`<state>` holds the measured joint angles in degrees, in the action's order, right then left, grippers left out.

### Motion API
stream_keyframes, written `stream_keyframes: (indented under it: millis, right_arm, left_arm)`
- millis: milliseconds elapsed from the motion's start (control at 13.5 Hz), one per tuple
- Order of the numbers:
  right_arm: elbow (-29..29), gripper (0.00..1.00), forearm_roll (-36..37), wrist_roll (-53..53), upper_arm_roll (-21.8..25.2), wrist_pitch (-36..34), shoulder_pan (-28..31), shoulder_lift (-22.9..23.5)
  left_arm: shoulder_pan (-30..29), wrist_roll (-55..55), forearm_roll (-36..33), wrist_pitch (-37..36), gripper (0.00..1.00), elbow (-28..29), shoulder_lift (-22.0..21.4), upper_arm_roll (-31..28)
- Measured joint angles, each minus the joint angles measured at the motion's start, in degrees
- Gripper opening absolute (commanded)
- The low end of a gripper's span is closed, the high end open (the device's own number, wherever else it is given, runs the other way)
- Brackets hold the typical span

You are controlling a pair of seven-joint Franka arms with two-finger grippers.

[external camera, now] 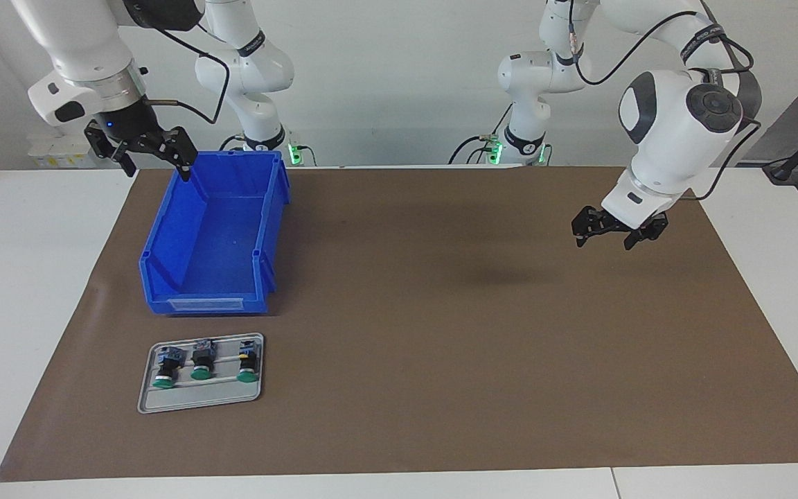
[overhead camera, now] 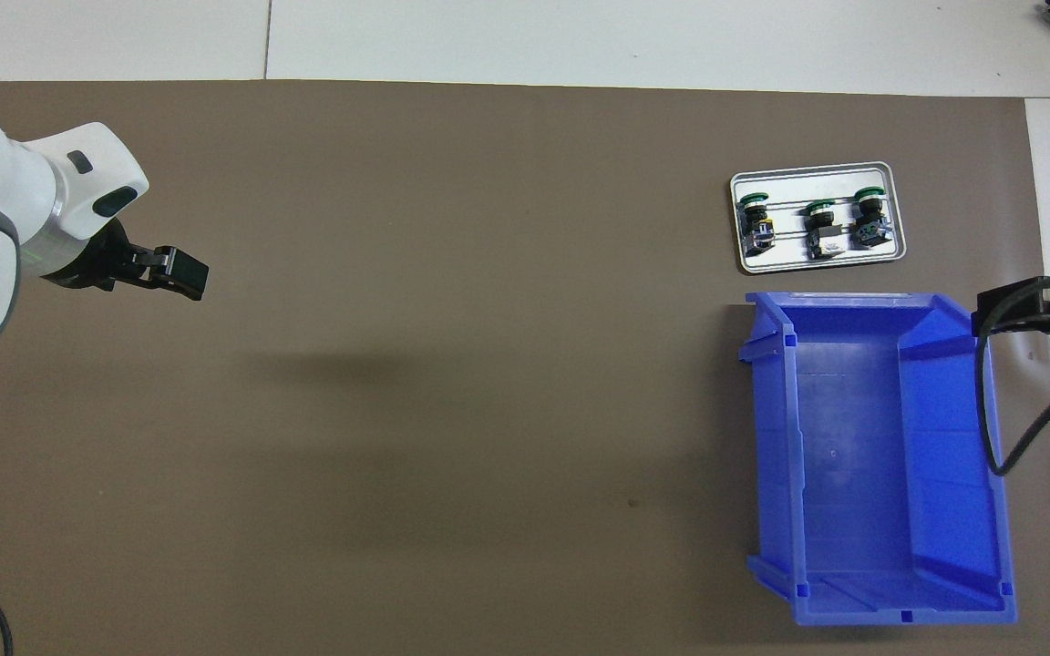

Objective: Place and press button with both arms

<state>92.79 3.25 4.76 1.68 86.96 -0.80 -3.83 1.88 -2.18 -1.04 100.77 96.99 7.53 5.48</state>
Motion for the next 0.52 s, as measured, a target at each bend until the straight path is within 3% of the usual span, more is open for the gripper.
stream_keyframes:
  millis: [370, 518]
  right_arm:
    - [0.31, 1.0, -0.13, 0.24, -0.02, 1.58, -0.2, 0.15]
    - [2.15, 1.0, -0.18, 0.24, -0.04, 6.84, -0.35, 0.1]
  left_arm:
    - [0.0, 0.0, 0.0, 0.0, 1.0, 0.0, 0.0, 0.0]
    - [0.0, 0.0, 0.0, 0.0, 1.0, 0.0, 0.0, 0.0]
